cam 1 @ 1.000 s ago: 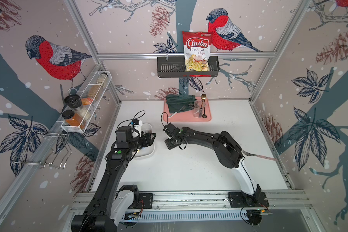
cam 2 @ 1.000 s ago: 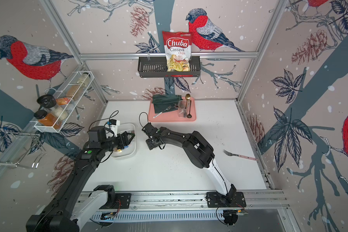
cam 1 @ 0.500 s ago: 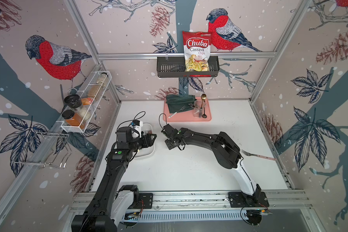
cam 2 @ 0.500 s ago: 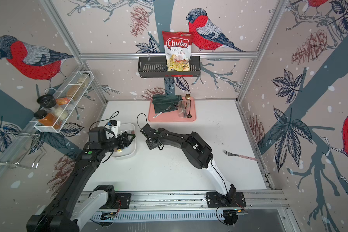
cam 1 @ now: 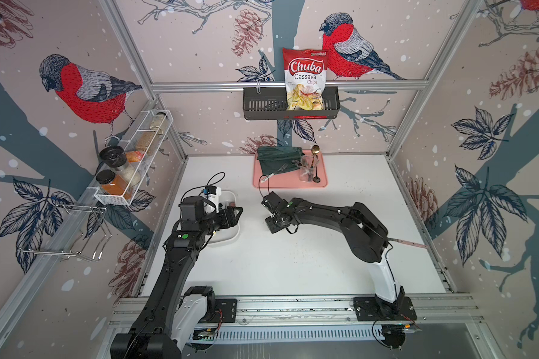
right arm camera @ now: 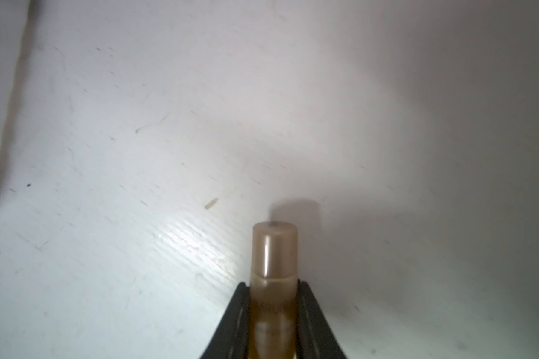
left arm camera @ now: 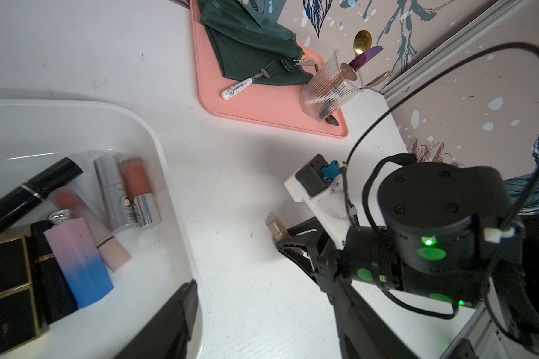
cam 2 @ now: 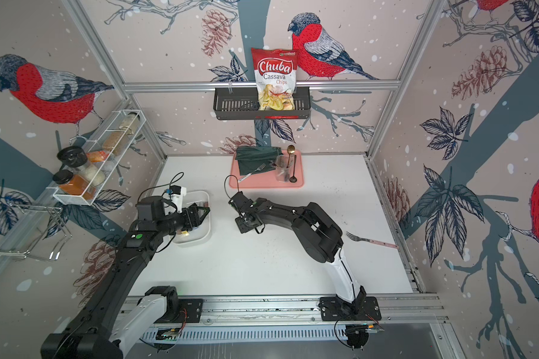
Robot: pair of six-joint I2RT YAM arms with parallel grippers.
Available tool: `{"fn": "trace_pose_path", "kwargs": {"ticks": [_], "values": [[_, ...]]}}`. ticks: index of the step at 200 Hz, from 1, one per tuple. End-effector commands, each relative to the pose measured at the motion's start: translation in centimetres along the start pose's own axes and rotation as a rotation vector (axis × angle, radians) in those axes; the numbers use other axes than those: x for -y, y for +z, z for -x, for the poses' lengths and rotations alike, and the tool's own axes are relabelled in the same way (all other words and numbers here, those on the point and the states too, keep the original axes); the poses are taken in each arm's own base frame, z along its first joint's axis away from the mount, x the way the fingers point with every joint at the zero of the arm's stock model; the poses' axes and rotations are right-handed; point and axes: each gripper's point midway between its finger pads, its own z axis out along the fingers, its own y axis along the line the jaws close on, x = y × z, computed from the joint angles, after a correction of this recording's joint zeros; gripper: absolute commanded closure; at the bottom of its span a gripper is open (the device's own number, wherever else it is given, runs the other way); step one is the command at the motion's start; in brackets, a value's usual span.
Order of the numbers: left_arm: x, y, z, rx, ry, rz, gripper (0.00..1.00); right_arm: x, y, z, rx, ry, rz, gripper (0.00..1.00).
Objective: Put the lipstick into the storage box
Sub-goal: Pick up the lipstick at the center of the board.
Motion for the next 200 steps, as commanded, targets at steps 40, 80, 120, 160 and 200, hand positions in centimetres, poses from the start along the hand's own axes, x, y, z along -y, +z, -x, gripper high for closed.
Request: {"fn": "trace_pose_path", "kwargs": {"ticks": [40, 80, 120, 160, 200], "values": [[5.2, 0.1, 2.1, 0.101, -0.148, -0.340, 0.29, -4.7, -11.6, 5.0, 0.359, -0.017, 0.559, 0.77], [8.1, 0.6, 2.4, 0.112, -0.148, -0.399, 0.30, -6.3, -15.9, 5.3, 0.450, -0.058, 0.685, 0.77], [9.5, 0.8, 2.5, 0.110, -0.155, -0.424, 0.36, -7.6, -17.1, 5.2, 0.461, -0.096, 0.709, 0.77], [10.6, 1.6, 1.9, 0.085, -0.149, -0.421, 0.39, -8.8, -17.5, 4.8, 0.460, -0.127, 0.721, 0.77], [10.3, 2.3, 1.2, 0.065, -0.160, -0.394, 0.40, -9.5, -18.4, 4.8, 0.479, -0.146, 0.726, 0.77]]}}
